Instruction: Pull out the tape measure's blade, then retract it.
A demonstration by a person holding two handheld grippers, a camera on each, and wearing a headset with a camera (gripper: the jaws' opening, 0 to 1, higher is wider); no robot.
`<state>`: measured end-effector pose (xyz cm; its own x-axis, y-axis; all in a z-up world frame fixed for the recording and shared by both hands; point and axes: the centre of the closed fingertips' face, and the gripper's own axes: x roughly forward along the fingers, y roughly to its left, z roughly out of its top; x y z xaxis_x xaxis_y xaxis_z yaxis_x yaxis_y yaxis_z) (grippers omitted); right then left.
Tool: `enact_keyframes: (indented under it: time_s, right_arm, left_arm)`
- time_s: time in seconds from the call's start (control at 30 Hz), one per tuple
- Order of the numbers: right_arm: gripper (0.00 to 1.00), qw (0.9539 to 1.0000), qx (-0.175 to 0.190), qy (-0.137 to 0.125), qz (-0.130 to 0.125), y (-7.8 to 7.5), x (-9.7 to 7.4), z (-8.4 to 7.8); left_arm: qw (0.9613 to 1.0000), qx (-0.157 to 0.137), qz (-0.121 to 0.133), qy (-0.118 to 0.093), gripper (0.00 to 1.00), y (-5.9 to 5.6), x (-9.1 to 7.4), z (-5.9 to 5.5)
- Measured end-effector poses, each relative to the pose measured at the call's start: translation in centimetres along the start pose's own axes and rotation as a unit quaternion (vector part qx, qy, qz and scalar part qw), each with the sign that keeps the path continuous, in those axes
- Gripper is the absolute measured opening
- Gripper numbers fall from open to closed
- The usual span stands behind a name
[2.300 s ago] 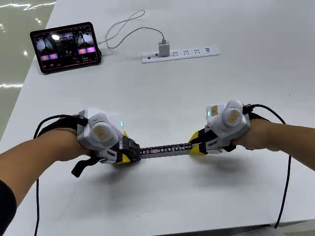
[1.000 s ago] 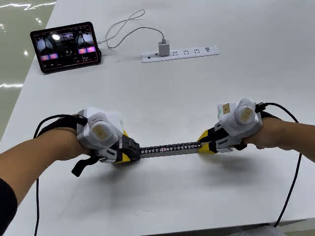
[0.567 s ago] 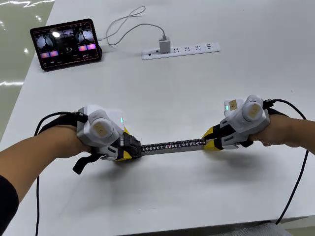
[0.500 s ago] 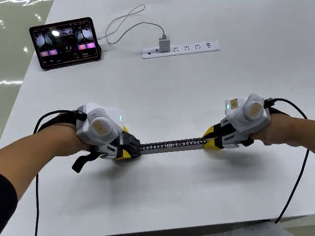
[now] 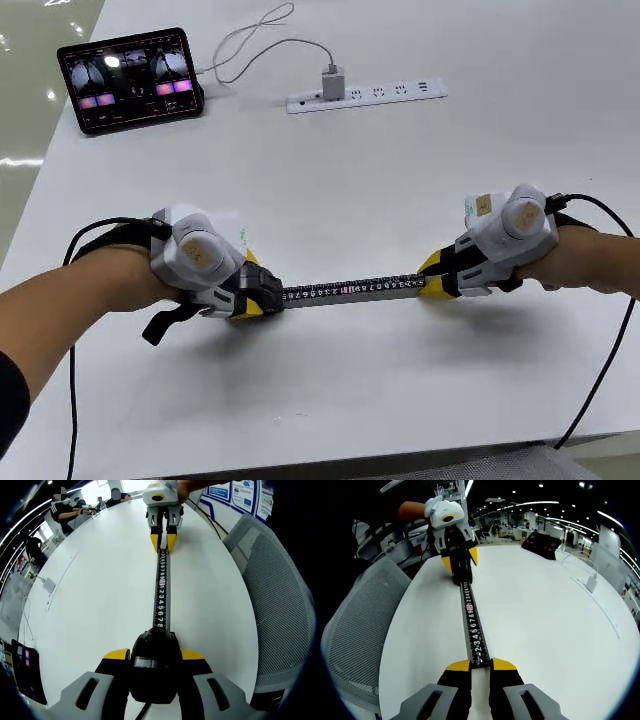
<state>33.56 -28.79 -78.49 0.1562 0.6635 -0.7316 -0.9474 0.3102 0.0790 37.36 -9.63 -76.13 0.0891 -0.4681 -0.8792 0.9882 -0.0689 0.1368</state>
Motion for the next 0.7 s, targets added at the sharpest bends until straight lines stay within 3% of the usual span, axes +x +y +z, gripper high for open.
enact_keyframes:
  time_s: [0.7]
  right_arm:
    - [0.08, 0.9999, 0.005, 0.006, -0.008, -0.29, -0.91, -1.02]
  left_arm:
    - [1.0, 0.002, 0.0, -0.003, 0.32, 0.03, 0.0, -0.05]
